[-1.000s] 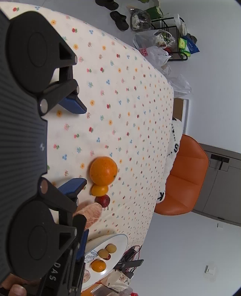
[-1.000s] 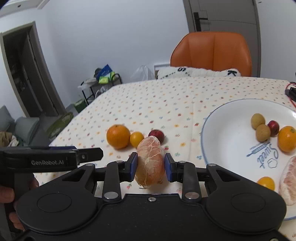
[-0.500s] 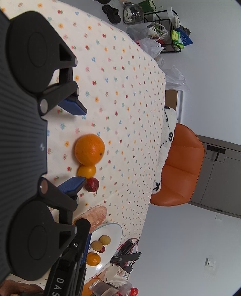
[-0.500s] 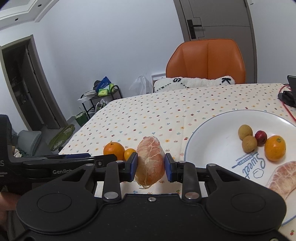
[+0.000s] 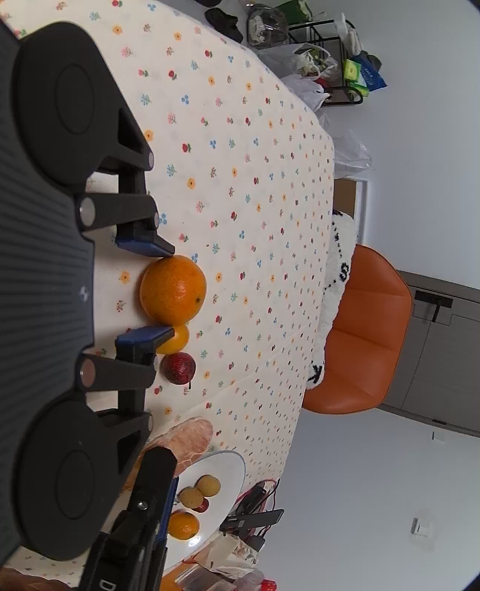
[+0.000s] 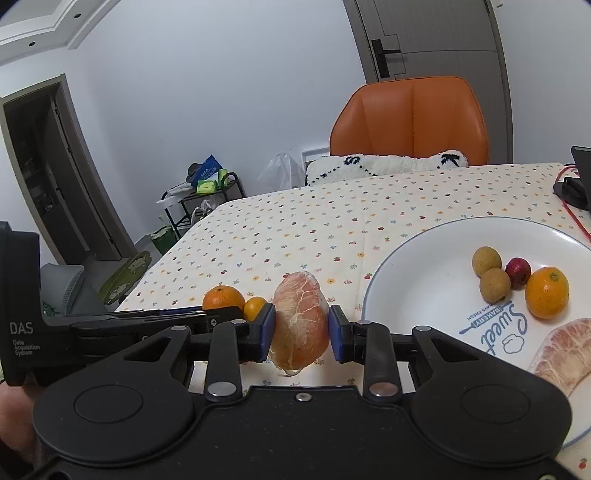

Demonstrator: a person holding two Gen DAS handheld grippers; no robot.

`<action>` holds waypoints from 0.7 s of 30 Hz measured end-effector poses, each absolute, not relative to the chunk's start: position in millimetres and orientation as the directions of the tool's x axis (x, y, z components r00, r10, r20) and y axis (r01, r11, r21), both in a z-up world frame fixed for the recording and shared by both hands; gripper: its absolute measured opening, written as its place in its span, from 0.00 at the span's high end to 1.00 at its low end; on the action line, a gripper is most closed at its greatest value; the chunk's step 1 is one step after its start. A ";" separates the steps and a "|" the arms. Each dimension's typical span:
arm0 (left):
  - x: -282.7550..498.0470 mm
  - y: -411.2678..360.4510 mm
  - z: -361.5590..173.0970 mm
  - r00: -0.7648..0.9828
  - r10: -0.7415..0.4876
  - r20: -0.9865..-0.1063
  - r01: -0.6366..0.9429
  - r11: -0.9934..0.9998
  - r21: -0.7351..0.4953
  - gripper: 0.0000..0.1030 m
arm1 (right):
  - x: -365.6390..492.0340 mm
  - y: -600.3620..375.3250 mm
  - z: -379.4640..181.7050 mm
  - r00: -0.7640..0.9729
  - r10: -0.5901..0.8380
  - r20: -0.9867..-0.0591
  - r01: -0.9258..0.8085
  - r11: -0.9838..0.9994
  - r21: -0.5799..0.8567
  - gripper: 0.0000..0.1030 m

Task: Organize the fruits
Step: 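Grasp a large orange with the left tool while the right tool holds the pomelo segment, then carry the pomelo segment and the orange over the white plate with both tools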

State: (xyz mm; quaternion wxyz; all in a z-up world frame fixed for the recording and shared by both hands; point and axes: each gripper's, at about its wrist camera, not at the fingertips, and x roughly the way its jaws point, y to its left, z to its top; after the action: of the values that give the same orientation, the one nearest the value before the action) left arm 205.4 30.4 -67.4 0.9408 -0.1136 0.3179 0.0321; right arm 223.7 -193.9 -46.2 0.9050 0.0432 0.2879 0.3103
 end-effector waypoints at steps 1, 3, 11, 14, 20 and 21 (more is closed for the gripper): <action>203.6 30.2 -67.1 0.797 -0.012 -0.604 -0.133 0.972 -0.194 0.63 | 223.4 -194.1 -46.3 0.642 0.586 -0.494 -0.536 0.804 0.257 0.72; 200.0 30.4 -66.1 0.797 -0.015 -0.603 -0.133 0.971 -0.200 0.63 | 221.4 -194.9 -45.9 0.643 0.586 -0.493 -0.536 0.804 0.256 0.72; 185.1 28.7 -57.8 0.806 -0.026 -0.592 -0.116 0.973 -0.201 0.63 | 217.6 -193.9 -43.9 0.644 0.587 -0.491 -0.537 0.804 0.256 0.72; 179.3 28.3 -56.3 0.801 -0.034 -0.598 -0.112 0.972 -0.205 0.63 | 214.8 -194.9 -43.4 0.644 0.587 -0.491 -0.538 0.803 0.256 0.72; 170.2 29.2 -56.9 0.790 -0.044 -0.611 -0.106 0.973 -0.207 0.63 | 211.3 -197.4 -43.0 0.646 0.586 -0.488 -0.536 0.804 0.256 0.72; 170.5 29.4 -58.1 0.784 -0.044 -0.619 -0.107 0.973 -0.206 0.63 | 211.1 -197.6 -43.3 0.646 0.586 -0.489 -0.536 0.805 0.256 0.72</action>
State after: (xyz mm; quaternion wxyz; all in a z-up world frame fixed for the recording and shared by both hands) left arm 170.5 29.4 -58.1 0.9374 -0.1155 0.3280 0.0167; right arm 211.1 -197.6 -43.3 0.9062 0.0439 0.2849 0.3095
